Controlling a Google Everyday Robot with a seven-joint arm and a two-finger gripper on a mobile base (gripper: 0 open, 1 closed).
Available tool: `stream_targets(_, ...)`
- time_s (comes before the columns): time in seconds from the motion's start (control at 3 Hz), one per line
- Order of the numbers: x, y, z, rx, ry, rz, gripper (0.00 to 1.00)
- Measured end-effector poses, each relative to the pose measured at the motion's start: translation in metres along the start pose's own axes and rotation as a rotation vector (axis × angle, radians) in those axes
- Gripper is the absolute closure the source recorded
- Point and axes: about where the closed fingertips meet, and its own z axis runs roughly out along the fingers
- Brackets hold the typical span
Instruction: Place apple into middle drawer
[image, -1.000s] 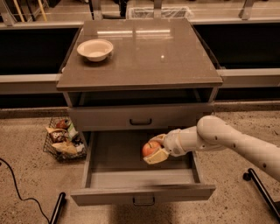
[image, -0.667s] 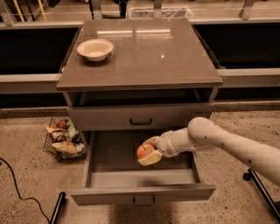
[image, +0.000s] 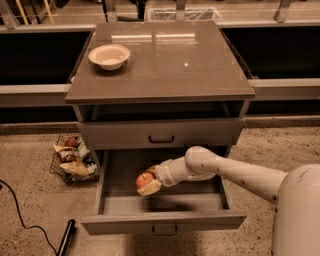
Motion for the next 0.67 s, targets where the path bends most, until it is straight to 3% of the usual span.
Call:
stream_targets(0.33, 0.011, -0.008, 0.044, 0.031, -0.027, 0.026, 1.00)
stream_targets(0.67, 0.021, -0.017, 0.069, 0.072, -0.054, 0.055, 0.81)
